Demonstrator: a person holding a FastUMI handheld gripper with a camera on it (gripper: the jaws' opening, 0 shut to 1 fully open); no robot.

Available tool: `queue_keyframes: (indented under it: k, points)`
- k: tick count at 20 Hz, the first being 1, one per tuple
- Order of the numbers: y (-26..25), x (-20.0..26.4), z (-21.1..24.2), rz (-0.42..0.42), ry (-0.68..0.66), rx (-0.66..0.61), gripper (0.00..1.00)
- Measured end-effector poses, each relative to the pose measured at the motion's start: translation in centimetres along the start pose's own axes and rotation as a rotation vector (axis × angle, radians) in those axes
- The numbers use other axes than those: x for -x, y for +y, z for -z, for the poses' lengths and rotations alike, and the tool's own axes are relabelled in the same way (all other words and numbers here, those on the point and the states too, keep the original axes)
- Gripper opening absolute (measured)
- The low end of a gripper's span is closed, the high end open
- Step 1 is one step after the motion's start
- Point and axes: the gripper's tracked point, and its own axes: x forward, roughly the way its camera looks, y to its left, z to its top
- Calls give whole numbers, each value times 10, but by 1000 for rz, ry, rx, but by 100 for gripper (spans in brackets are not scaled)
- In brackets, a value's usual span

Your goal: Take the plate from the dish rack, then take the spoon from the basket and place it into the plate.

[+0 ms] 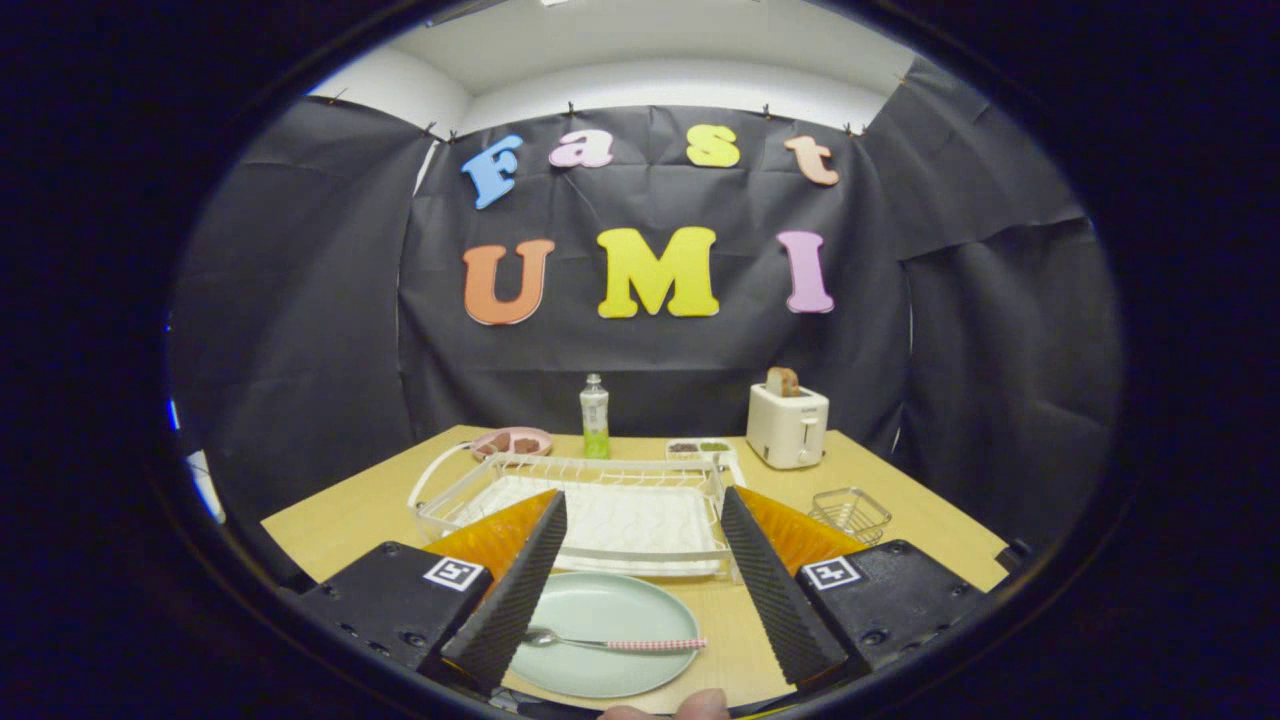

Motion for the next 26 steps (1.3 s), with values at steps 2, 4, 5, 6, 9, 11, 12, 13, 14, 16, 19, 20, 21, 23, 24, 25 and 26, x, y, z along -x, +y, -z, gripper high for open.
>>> queue_keyframes:
  k: [2, 4, 5, 6, 9, 11, 12, 13, 14, 16, 19, 20, 21, 23, 24, 25, 26]
  points:
    - [5, 12, -12, 16, -44, -6, 100]
    - [13, 24, -22, 29, -89, -10, 100]
    - [18, 29, -26, 32, -109, -10, 100]
    - [23, 32, -26, 35, -120, -5, 100]
    - [37, 41, -25, 47, -139, 25, 100]
    - [49, 46, -22, 38, -148, 41, 100]
    - [53, 49, -20, 33, -155, 50, 100]
    - [56, 52, -15, 29, -151, 54, 100]
    - [57, 53, -8, 30, -147, 47, 100]
    - [58, 58, -5, 41, -150, 17, 100]
    - [64, 63, -9, 59, -171, 7, 100]
    - [68, 65, -11, 58, -174, 15, 100]
    - [72, 67, -12, 58, -172, 27, 100]
    - [80, 70, -14, 54, -171, 41, 100]
    - [83, 72, -16, 52, -174, 45, 100]
    - [86, 73, -16, 49, -173, 47, 100]
    - [87, 75, -16, 46, -171, 48, 100]
